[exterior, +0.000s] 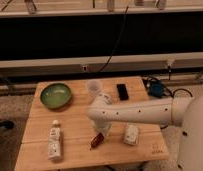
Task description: Drag the pepper across the table
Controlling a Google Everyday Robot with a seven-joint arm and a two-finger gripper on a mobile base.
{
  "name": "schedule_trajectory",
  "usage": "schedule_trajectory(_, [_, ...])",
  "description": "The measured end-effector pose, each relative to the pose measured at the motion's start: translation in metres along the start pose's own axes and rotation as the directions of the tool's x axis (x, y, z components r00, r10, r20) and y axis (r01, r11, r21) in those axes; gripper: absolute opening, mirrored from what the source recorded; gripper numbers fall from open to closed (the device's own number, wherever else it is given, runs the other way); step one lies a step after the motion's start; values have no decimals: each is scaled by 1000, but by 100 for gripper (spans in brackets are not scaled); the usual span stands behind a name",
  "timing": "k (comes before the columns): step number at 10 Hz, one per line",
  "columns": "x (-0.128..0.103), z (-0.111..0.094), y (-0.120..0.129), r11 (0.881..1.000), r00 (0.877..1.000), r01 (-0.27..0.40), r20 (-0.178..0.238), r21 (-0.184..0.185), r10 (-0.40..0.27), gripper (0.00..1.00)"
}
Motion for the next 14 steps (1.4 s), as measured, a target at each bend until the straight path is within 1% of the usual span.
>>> schedule_trajectory(2, [1,-3,-1,1000,1000,18,-5,3,-18,1])
schedule_trajectory(3, [6,-3,4,1000,1000,26,-9,1,-26,0])
schedule_trajectory(5, [16,-3,22,999,999,36,-20,-5,-36,0])
schedule_trajectory(8, [23,-4,25,998,997,62,-35,0,-62,0])
schedule_trajectory(10, [29,-5,30,996,995,90,-46,-16,-90,0])
schedule_trajectory(14, [38,-6,35,990,989,134,-64,-34,-136,0])
